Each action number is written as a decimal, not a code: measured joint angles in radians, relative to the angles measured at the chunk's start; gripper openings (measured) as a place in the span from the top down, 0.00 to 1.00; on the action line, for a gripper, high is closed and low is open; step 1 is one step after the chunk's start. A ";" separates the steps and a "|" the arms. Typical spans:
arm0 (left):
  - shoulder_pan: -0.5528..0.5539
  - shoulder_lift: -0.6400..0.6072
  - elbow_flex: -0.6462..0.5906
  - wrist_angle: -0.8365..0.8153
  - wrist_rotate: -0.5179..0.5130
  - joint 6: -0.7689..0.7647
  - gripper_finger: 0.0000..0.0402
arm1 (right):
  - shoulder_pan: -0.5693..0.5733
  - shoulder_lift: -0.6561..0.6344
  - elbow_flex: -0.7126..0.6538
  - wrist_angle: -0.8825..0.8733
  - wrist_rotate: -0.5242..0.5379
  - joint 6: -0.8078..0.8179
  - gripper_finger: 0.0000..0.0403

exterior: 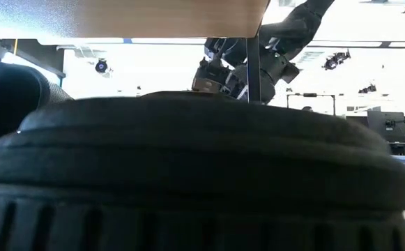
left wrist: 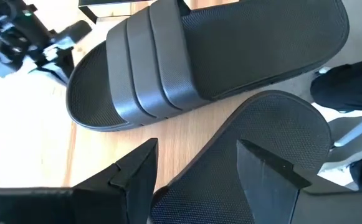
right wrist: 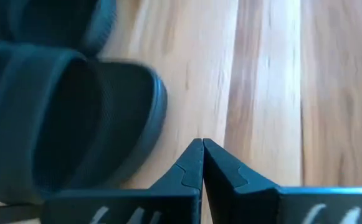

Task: Pick and place slides into the shelf
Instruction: Adjust the black slipper under the shelf

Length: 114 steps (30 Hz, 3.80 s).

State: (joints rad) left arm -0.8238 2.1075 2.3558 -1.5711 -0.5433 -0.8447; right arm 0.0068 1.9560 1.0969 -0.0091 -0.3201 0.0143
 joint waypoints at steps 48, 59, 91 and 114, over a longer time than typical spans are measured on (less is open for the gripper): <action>-0.001 0.000 0.000 0.000 0.066 0.028 0.50 | -0.036 0.425 0.654 -0.376 -0.572 0.097 0.59; -0.001 0.000 0.000 0.000 0.060 0.029 0.50 | -0.007 0.425 0.654 -0.314 -0.624 0.144 0.59; 0.000 0.000 0.000 0.000 0.053 0.029 0.50 | 0.020 0.459 0.658 -0.252 -0.548 0.161 0.59; 0.000 0.000 0.000 0.000 0.053 0.029 0.50 | 0.051 0.459 0.658 -0.270 -0.467 0.119 0.65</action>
State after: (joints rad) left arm -0.8238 2.1071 2.3558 -1.5711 -0.4904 -0.8162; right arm 0.0578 2.4145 1.7546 -0.2792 -0.7875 0.1328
